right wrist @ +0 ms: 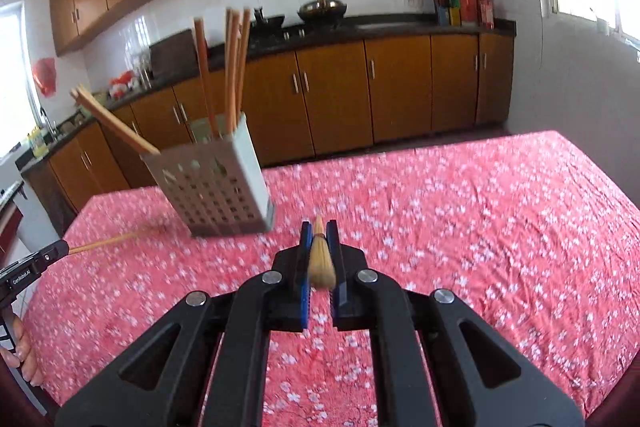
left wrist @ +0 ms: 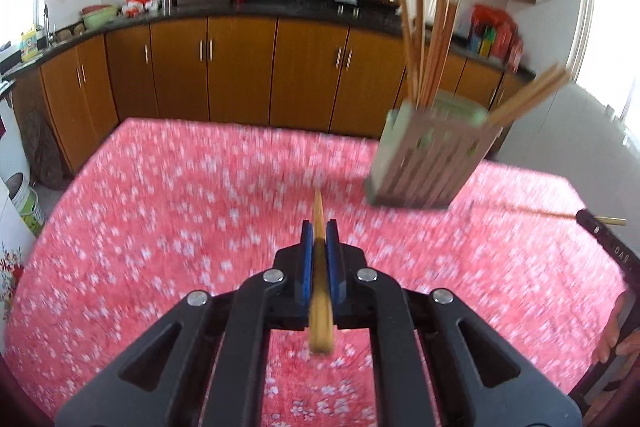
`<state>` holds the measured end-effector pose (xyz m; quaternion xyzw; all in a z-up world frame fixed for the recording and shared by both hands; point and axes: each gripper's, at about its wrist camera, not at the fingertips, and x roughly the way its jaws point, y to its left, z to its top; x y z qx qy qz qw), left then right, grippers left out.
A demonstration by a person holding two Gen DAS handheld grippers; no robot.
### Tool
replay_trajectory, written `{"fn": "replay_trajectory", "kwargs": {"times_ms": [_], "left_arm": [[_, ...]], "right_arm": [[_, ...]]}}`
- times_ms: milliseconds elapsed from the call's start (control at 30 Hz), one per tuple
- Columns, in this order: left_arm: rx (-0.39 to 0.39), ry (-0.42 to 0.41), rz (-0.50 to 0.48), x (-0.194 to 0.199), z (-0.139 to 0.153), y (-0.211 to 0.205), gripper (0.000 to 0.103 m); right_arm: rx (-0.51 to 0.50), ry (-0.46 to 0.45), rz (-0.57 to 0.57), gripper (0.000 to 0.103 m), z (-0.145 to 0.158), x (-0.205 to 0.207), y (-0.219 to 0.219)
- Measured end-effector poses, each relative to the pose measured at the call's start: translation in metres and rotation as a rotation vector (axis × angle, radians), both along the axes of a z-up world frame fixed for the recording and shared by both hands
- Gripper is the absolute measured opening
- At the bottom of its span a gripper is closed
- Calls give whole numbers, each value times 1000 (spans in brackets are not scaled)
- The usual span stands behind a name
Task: Organize utensils
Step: 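Raise the chopstick upright with the right gripper over the holder, then lower the chopstick into the holder and open the right gripper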
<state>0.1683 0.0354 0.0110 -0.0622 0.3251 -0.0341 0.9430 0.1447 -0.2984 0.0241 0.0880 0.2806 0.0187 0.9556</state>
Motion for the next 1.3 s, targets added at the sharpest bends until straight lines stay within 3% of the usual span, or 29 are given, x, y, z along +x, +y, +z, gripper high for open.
{"fn": "replay_trajectory", "kwargs": {"times_ms": [167,467,933,1300], "left_arm": [[-20,-58,2,0,25,-1,8],[-27,-79,-5,5,37,-7,8],[-26,-156,-70,11,75,-30,8],[-34,-258,-130,20,121,-61,8]], "right_arm": [[8,-33,0,8,11,1,-1],[23,-59,13,8,16,6,8],[-18,-138,99,8,50,18,37],[40,-219,150,8,89,26,44]]}}
